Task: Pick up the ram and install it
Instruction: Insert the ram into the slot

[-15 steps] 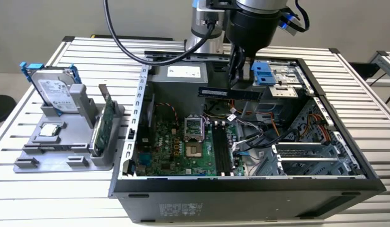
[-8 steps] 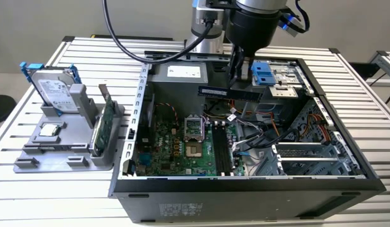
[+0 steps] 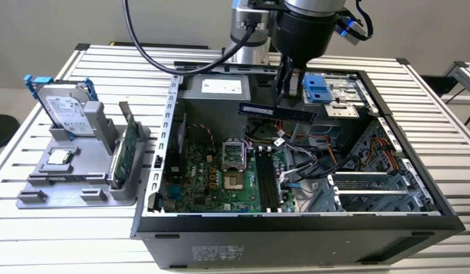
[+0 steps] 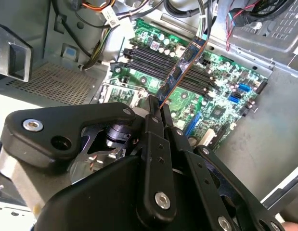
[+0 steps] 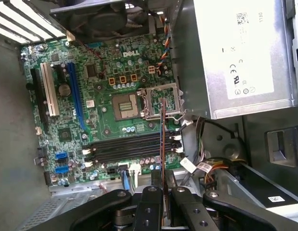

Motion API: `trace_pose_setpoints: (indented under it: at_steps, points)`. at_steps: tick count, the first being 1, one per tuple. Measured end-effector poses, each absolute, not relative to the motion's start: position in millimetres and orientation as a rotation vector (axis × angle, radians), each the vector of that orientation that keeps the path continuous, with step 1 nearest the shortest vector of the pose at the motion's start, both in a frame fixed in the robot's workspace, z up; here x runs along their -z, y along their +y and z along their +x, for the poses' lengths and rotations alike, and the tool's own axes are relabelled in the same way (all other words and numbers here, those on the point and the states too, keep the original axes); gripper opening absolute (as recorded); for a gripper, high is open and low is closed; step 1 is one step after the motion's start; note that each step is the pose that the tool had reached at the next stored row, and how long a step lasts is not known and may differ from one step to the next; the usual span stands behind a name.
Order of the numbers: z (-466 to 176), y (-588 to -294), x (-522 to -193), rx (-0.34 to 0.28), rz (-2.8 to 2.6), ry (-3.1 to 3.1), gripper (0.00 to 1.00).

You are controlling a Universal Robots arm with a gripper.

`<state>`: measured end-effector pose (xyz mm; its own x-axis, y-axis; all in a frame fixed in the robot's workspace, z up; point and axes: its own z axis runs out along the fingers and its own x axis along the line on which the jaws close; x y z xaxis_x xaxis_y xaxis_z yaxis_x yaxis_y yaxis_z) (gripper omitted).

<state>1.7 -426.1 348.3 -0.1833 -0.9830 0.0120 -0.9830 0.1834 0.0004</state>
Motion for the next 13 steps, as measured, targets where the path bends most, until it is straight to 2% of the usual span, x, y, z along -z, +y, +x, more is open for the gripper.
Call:
trace_pose_setpoints:
  at_steps: [13]
  points:
    - [0.9, -421.6, -347.7, -0.011, 1.951, -2.45, 0.0]
